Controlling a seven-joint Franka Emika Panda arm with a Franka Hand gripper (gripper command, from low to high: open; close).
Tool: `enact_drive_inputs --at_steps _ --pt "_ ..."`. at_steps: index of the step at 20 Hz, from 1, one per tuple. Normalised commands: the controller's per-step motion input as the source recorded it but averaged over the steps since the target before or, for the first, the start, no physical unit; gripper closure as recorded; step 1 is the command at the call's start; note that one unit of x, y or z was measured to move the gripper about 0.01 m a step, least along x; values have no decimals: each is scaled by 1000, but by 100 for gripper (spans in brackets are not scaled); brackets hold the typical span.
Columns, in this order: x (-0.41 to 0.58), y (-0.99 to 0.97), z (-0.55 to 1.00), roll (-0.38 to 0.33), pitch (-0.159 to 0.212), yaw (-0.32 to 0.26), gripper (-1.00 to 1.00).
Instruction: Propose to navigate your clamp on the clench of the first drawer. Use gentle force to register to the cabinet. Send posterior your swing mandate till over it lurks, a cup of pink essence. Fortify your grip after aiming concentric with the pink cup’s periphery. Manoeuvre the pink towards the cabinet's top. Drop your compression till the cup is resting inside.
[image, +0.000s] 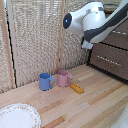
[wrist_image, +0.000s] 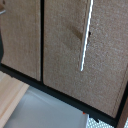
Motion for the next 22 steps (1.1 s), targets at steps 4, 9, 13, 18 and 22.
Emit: enact_drive_inputs --at_steps 4,9,13,18,22 --pt "-118 -807 0 -96 -30 53 -100" --pt "-22 -699 0 -53 -32 155 -100" --pt "0 -646 5 -37 -27 175 -100" --pt "3 -694 158 -35 -46 142 -100" --pt "84 -546 388 -39 -43 49 -100"
